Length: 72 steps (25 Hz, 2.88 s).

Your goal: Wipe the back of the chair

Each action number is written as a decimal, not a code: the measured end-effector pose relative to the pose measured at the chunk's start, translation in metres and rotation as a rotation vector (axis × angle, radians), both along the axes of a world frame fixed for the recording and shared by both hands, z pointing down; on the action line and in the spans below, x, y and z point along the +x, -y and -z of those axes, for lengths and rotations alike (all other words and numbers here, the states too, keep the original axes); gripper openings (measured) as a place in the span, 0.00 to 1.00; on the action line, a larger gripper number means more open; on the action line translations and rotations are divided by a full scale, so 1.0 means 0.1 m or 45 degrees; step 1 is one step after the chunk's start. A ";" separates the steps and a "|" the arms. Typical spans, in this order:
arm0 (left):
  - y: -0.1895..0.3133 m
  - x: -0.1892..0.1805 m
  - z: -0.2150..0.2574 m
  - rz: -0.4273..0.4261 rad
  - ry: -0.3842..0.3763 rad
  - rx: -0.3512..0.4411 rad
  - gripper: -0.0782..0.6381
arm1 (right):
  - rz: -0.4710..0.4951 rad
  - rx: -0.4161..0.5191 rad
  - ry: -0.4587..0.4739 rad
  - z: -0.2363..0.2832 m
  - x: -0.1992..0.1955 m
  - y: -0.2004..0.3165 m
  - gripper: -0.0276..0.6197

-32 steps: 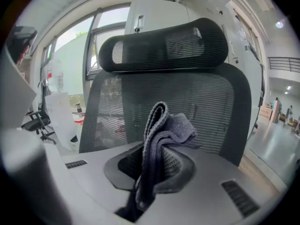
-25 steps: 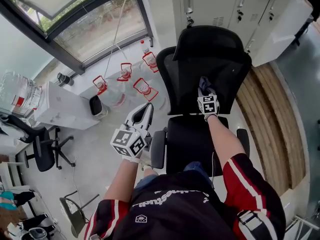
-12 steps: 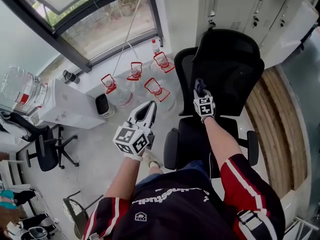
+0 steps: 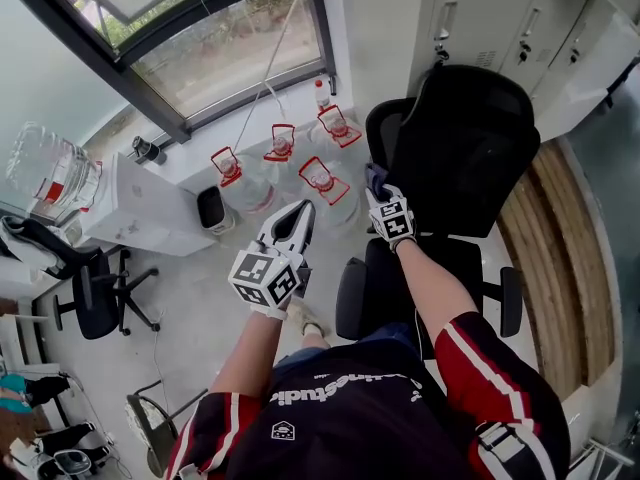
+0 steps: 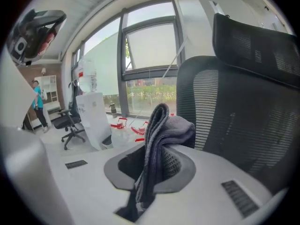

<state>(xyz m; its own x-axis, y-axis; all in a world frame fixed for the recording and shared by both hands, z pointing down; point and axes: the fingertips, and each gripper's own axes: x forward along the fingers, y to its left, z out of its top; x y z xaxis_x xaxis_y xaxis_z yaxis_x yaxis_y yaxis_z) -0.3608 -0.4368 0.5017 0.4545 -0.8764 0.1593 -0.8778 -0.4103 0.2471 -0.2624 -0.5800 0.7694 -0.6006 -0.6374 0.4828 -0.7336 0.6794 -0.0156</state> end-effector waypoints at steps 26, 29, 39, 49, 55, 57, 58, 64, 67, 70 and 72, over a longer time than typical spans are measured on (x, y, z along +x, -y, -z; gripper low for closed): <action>-0.07 2.93 -0.25 -0.295 -0.004 -0.041 0.14 | -0.290 -0.030 0.060 0.02 2.80 -1.05 0.13; -0.03 3.12 -0.40 -0.295 0.017 -0.070 0.14 | -0.379 -0.047 0.032 -0.15 3.37 -1.03 0.13; 0.12 3.24 -0.70 -0.244 0.065 -0.144 0.14 | -0.591 -0.095 0.006 -0.54 4.59 -0.70 0.13; 0.24 2.69 -1.01 -0.123 0.115 -0.228 0.14 | -0.666 -0.194 -0.043 -1.11 4.84 -0.36 0.13; 0.26 2.32 -1.00 -0.084 0.136 -0.247 0.14 | -0.732 -0.242 -0.014 -1.22 4.75 -0.30 0.13; 0.26 2.18 -0.96 -0.072 0.140 -0.235 0.14 | -0.698 -0.241 -0.034 -1.22 4.59 -0.29 0.13; 0.25 2.11 -0.94 -0.067 0.138 -0.233 0.14 | -0.687 -0.241 -0.042 -1.23 4.51 -0.29 0.13; 0.17 1.52 -0.89 0.003 0.122 -0.233 0.14 | -0.586 -0.225 -0.058 -1.13 3.78 -0.23 0.13; 0.09 1.22 -0.92 0.036 0.118 -0.241 0.14 | -0.496 -0.217 -0.081 -1.12 3.31 -0.23 0.13; 0.01 0.92 -0.88 0.069 0.120 -0.234 0.14 | -0.411 -0.226 -0.104 -1.14 2.86 -0.24 0.13; -0.05 0.72 -0.87 0.089 0.126 -0.228 0.14 | -0.382 -0.223 -0.101 -1.16 2.59 -0.24 0.13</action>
<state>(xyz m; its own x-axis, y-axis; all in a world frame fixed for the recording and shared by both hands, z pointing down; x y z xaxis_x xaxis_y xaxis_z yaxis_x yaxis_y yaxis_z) -0.2883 -0.4317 0.5885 0.3681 -0.8589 0.3561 -0.9262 -0.3049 0.2220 -0.0036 -0.5560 0.8854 -0.3555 -0.6833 0.6378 -0.9037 0.4256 -0.0478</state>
